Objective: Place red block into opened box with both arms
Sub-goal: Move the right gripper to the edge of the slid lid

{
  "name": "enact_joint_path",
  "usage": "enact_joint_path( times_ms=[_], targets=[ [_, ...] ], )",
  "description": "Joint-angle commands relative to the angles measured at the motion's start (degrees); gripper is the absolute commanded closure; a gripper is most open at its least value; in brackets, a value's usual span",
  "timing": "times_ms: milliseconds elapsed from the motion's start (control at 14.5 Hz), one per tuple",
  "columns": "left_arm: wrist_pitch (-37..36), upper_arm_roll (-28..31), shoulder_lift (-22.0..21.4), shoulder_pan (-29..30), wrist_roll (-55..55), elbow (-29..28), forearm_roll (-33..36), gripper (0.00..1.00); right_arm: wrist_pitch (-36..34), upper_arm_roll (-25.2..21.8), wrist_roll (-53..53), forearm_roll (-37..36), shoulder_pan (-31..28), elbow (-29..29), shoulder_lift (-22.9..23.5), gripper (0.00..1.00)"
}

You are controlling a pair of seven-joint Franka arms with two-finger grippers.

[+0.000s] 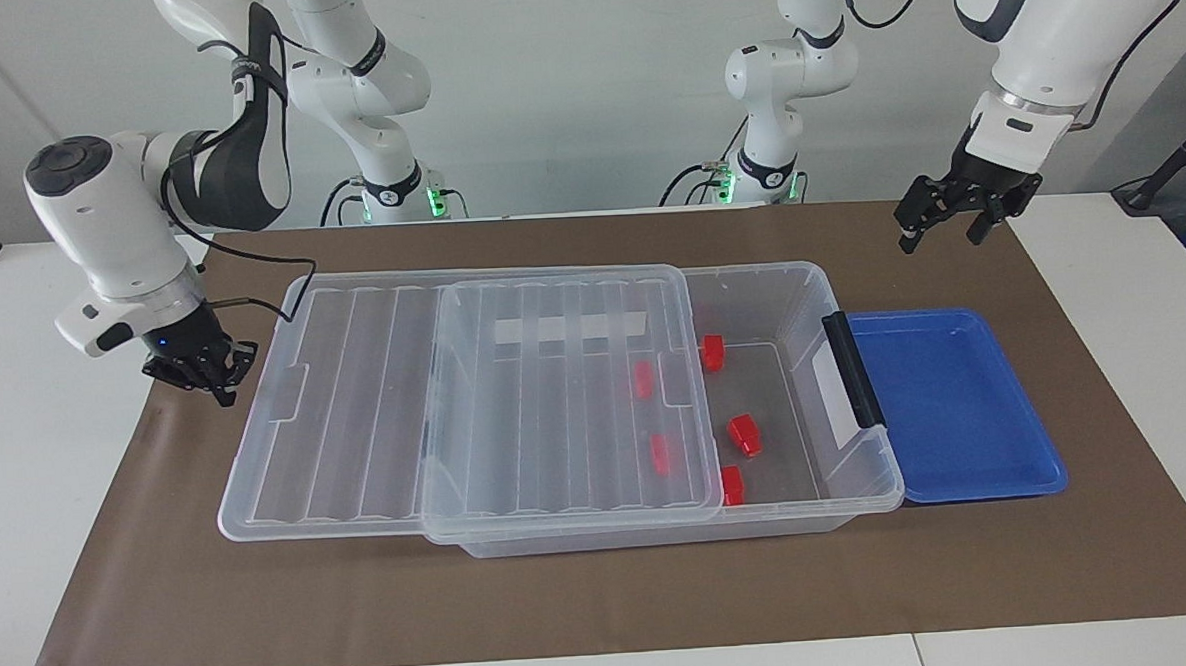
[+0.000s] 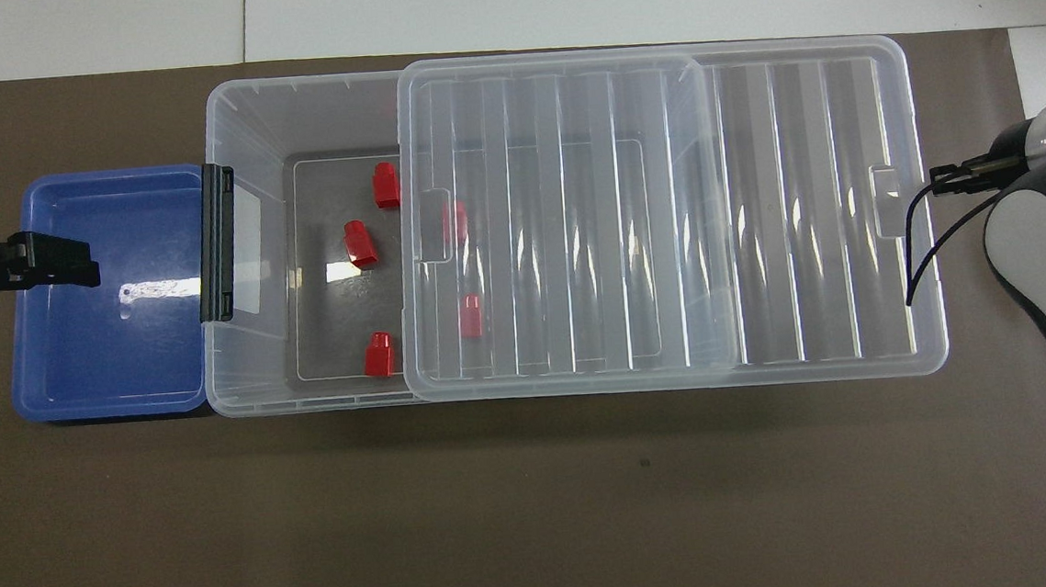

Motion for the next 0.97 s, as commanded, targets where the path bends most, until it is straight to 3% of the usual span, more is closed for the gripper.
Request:
enact_joint_path(
  times_ms=[0, 276, 898],
  targets=[
    [1.2, 0.6, -1.2, -1.1, 0.5, -1.5, -0.6, 0.00, 1.4, 0.8, -1.0, 2.5, -0.2, 0.5, 0.7, 1.00],
    [0.5, 0.6, -1.1, -1.7, 0.6, -1.3, 2.2, 0.00, 1.5, 0.9, 2.1, 2.7, 2.5, 0.5, 1.1, 1.00],
    [-1.4, 0.7, -0.1, -1.3, 0.5, 1.6, 1.0, 0.00, 2.2, 0.9, 8.1, 2.8, 8.3, 0.5, 1.1, 1.00]
  ],
)
